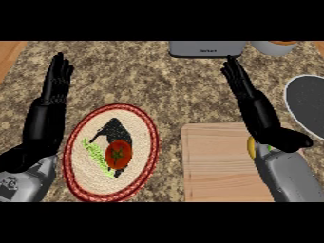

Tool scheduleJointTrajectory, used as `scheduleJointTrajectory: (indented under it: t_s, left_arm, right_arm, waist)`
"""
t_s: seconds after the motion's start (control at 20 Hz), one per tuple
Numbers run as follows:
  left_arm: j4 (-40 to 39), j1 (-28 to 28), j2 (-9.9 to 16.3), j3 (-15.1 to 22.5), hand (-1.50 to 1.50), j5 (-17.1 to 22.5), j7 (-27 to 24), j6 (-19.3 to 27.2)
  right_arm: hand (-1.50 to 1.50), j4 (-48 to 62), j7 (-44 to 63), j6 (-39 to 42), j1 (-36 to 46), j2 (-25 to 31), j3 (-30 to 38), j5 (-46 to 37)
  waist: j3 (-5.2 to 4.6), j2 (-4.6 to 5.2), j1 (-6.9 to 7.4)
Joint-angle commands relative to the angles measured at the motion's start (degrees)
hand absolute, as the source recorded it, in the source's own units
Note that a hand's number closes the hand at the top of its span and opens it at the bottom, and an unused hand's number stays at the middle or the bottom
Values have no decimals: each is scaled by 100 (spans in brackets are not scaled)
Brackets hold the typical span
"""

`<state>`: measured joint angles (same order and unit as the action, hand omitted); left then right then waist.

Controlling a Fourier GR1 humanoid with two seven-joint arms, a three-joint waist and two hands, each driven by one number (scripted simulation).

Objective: Pick the lemon from the cutting board and place it in the pan

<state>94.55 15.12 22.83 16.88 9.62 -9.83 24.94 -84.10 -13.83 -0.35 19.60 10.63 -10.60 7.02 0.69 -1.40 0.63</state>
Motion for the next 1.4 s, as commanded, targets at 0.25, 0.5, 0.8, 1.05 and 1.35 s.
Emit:
scheduleJointTrajectory:
  t_s: [0.25, 0.5, 0.8, 1.05, 1.35]
  left_arm:
    - [-258, -784, -429, 468, 0, 341, 193, -375]
    - [-392, -1187, -563, 506, 0, 648, -62, -716]
    - [-817, -848, -791, 477, 0, 520, 13, -825]
    - [-329, -1075, -581, 371, 0, 476, 213, -972]
    - [-926, -989, -688, 259, 0, 474, -198, -1212]
  right_arm:
    - [150, -321, -494, 3119, -142, 1592, 812, 1954]
    - [-150, 829, -1696, 3280, -1443, 2731, 1948, 1320]
    - [-150, 1404, -3071, 3425, -1413, 3434, 2156, -32]
    - [-150, 957, -2381, 3224, -1120, 3608, 1740, -474]
    - [-150, 409, -1580, 2861, -696, 3650, 863, -1532]
  waist:
    - [-58, 169, -160]
    - [-52, 169, -213]
    - [-64, 157, -104]
    - [-69, 135, -43]
    - [-74, 154, -1]
